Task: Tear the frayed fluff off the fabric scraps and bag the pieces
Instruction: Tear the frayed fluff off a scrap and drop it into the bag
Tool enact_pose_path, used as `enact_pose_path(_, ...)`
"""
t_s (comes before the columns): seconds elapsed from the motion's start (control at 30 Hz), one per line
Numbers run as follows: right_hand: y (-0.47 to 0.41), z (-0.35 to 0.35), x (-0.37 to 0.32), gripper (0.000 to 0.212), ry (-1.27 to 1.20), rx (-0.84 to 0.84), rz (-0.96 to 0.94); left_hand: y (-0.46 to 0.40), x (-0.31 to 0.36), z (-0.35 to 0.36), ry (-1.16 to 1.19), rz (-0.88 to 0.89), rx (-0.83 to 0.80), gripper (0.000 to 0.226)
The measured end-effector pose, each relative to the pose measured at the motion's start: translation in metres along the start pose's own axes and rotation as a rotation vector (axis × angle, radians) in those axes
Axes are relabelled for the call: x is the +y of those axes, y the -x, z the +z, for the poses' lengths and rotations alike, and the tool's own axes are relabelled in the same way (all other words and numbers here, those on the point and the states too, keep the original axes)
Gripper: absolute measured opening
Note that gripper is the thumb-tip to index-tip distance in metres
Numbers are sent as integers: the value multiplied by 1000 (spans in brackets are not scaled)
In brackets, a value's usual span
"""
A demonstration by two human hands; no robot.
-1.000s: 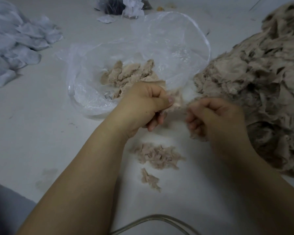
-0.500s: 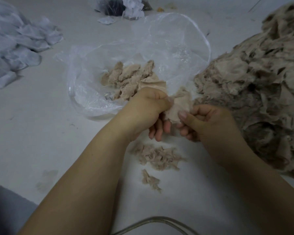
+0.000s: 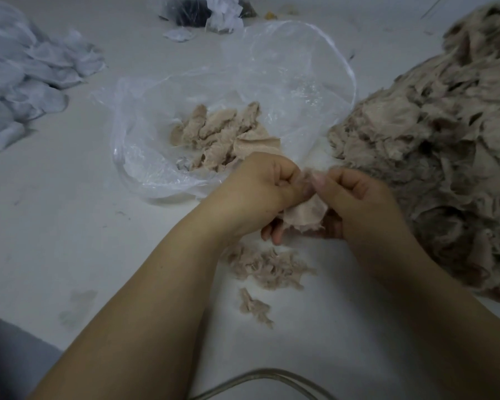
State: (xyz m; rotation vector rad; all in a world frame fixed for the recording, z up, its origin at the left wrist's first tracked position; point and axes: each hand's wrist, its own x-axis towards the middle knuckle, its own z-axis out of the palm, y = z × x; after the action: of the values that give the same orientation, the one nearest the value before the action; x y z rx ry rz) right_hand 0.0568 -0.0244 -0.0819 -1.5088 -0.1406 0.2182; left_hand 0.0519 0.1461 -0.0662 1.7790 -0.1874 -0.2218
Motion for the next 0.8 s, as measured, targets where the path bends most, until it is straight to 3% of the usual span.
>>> enact_pose_path(0.07,0,1,0,11,69,65,-91,0,0,0,-34,-31,-63,31)
enact_pose_path(0.27,-4,-3,-1,24,49,330,-54,0,0,-3,104,-25,-35,35)
enact_pose_path(0.4,0,3,-4,32,-9,144,2,1,1,-4,141,-23,10,39)
enact_pose_path(0.47,5,6,-4,21,28,51,-68,2,1,-3,114,-45,-2,40)
enact_pose_path(0.53,5,7,-4,21,49,86,-110,2,1,-3,88,-56,-13,38)
enact_pose_path(0.7,-4,-2,-1,20,-8,297,-2,4,3,-7,86,-59,-5,37)
enact_pose_path(0.8,-5,-7,-4,23,-22,216,2,2,2,-8,130,-31,96,40)
